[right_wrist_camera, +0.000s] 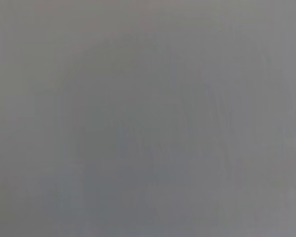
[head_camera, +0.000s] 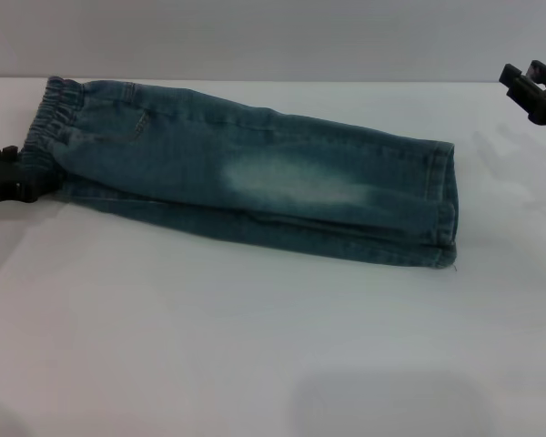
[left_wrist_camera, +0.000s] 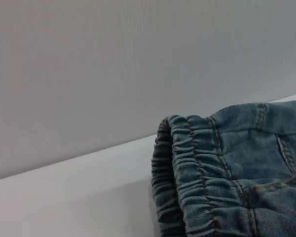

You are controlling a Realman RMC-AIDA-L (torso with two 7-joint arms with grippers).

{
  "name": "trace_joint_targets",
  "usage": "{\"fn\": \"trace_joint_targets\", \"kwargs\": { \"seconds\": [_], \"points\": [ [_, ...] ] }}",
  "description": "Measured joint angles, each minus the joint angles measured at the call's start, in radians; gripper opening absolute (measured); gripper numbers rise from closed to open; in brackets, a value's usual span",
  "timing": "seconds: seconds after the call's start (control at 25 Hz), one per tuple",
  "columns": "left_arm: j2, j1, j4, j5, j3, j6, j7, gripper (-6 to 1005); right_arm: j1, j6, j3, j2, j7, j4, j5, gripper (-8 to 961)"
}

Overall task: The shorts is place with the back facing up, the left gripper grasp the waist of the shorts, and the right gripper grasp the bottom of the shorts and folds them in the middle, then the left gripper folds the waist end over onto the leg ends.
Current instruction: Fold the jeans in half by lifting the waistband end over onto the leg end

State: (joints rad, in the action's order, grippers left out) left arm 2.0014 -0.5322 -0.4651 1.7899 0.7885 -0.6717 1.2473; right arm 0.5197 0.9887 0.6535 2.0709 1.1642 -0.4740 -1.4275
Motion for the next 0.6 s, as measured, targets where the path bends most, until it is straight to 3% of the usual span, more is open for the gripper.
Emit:
{"fn": "trace_joint_targets", "kwargs": {
  "seconds": [0.52,0.6],
  "points": [
    [-0.005,-0.005,0.008,0.002,0.016,-0.034,0.008,770,-0.001,0.002,-0.001,0.001,0.000,-0.004,0.004,437],
    [-0.003,-0.004,0.005,0.002,0.017,-0.032,0.008,705,-0.002,0.002,-0.002,0.002,0.000,-0.006,0.004,437]
  ]
}}
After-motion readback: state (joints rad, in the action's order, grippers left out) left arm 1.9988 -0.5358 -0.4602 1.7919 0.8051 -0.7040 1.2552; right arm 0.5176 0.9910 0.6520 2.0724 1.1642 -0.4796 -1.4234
